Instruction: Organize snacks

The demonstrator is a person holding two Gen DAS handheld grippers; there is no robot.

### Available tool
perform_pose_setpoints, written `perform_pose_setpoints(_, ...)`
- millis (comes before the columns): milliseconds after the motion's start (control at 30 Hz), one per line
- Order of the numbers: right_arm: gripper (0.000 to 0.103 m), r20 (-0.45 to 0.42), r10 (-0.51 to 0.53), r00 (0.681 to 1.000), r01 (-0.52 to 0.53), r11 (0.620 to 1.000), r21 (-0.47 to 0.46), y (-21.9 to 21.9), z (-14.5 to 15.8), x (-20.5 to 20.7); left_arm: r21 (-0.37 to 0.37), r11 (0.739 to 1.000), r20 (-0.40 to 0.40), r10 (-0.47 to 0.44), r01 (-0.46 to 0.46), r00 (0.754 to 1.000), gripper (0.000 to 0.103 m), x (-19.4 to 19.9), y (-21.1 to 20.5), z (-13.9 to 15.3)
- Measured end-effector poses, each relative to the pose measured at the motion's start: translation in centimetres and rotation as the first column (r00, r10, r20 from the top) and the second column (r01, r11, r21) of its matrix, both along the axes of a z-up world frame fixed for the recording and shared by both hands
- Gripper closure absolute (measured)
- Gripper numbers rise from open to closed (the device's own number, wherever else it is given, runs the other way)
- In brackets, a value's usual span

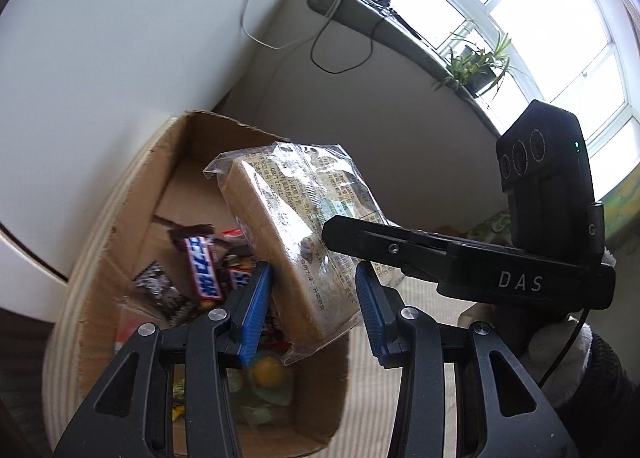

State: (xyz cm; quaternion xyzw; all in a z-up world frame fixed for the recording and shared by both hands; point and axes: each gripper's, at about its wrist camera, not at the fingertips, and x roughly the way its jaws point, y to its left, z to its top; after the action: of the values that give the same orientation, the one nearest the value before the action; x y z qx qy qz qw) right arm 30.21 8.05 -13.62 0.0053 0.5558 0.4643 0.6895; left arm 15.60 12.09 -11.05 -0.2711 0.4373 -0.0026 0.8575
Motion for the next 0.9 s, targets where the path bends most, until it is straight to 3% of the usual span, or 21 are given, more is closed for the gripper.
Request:
perform_pose_setpoints(367, 0.048, 0.007, 0.035, 0.999, -0.035, 0.999, -0.02, 1.7, 0.1, -0.3, 0.039, 0.999, -0.017, 0.015, -0.014, 1.0, 0.062, -1.9, 1.6, -0.9)
perform_pose_setpoints(500, 0.048, 0.031, 0.037, 0.999, -0.036, 0.998, -0.048, 2.0, 0.0, -0.5, 0.084, 0.996, -0.032, 0.017, -0.014, 0.999, 0.062, -2.5, 1.6, -0.9)
perform_pose_setpoints(833, 0.048, 0.162, 0.008, 0.987, 0.001, 0.998, -0.057, -2.2, 3.8, -4.6, 0.253, 0.967, -0.038, 0.017, -0.006, 0.999, 0.059, -7.8, -0.6, 2.0)
perform_pose_setpoints(900, 0.048, 0.193, -0.003, 0.981, 0.017, 0.997, -0.069, -3.4, 4.4, -5.7, 0.274, 0.962, -0.036, 0.028, -0.017, 0.999, 0.053, -9.0, -1.0, 2.5)
